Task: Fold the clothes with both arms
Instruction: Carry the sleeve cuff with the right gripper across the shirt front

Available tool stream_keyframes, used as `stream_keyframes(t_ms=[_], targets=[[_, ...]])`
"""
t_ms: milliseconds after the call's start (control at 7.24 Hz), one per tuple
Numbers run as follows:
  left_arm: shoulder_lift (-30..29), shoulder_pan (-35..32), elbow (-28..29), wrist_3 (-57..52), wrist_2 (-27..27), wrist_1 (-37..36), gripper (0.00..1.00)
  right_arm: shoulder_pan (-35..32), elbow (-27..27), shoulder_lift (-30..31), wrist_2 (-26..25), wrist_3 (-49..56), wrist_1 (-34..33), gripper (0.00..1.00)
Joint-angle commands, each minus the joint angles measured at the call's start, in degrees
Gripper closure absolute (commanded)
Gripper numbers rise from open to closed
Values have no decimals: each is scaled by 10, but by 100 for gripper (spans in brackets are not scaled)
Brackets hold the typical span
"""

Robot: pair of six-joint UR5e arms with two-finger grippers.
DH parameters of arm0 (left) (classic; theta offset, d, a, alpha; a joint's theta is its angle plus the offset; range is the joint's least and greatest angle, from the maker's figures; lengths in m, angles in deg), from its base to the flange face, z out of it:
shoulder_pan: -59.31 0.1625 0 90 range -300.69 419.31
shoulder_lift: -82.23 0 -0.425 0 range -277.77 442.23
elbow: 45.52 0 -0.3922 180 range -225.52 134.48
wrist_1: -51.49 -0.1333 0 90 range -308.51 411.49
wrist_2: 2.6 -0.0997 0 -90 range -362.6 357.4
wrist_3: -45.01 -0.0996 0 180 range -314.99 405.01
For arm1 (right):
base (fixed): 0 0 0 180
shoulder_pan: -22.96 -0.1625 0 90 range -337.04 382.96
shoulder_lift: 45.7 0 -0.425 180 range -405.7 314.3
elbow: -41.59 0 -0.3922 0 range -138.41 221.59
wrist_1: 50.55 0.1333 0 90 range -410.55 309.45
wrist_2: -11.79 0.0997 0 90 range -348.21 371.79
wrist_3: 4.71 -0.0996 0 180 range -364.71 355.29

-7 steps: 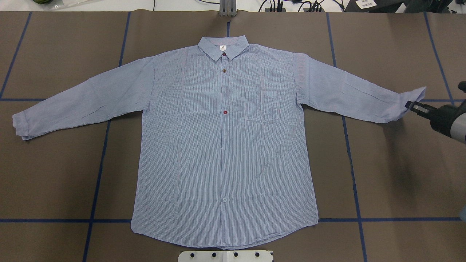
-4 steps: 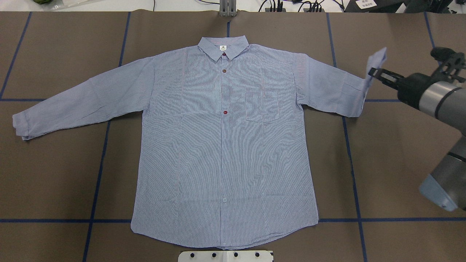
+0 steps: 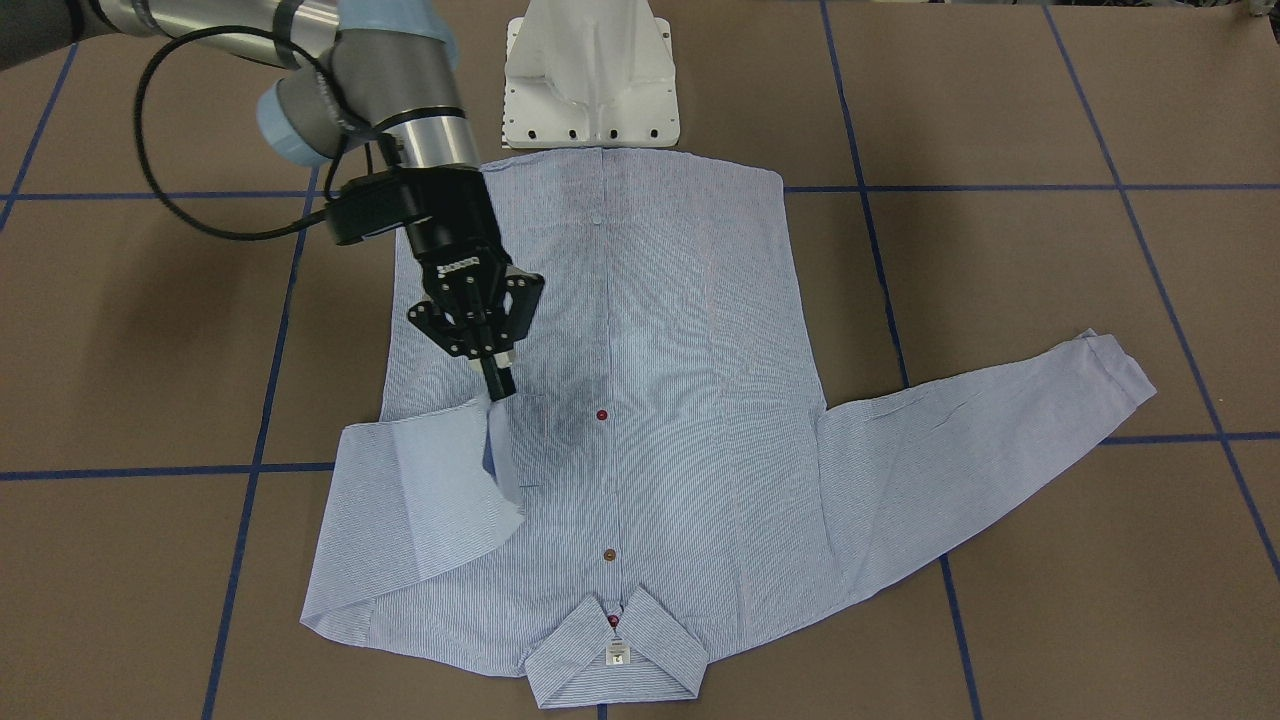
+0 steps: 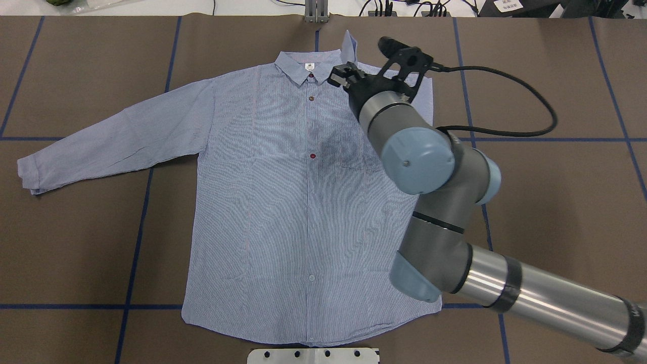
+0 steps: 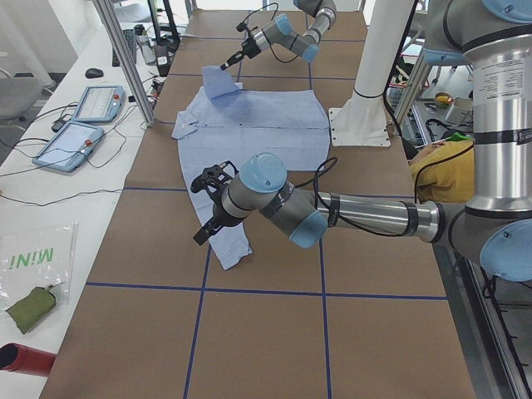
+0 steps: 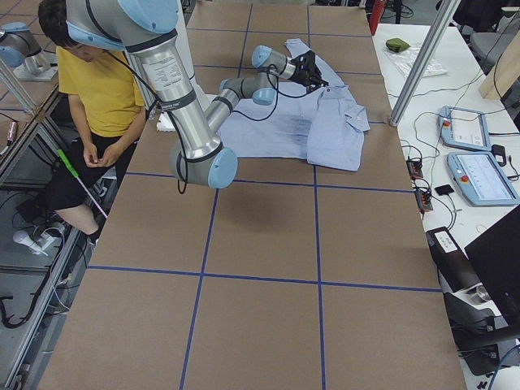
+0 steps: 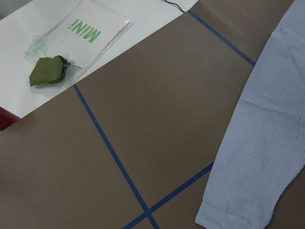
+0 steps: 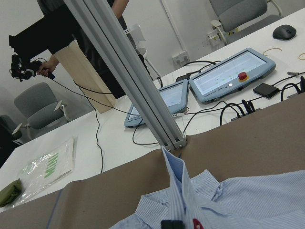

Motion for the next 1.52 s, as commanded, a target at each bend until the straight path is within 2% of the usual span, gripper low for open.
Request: stream_keyframes(t_ms=[0,138,276,552,829,967,1105,1243,1381], targets=[[2,0,-1,0,0,1,0,34,-158,-127,-48,-33,-24,100],[2,0,0,-1,0,1,0,40,-209,-155,-62,-49,-24,100],[2,0,0,0,0,1,0,47,-230,-171,-64,-51,-25,100],[3,0,1,0,0,1,0,60,-255,-201,-63,-55,-25,100],[4,0,1,0,-1,1,0,66,-304,-238,-62,-74,-28,100],[4,0,0,0,0,1,0,76,-305,-239,-61,-82,-32,100],[4,-1,0,0,0,1,0,82,-305,-257,-56,-85,-90,85],[4,0,0,0,0,1,0,84,-305,-279,-44,-119,-163,1],[4,0,2,2,0,0,0,81,-304,-306,-12,-125,-220,0]])
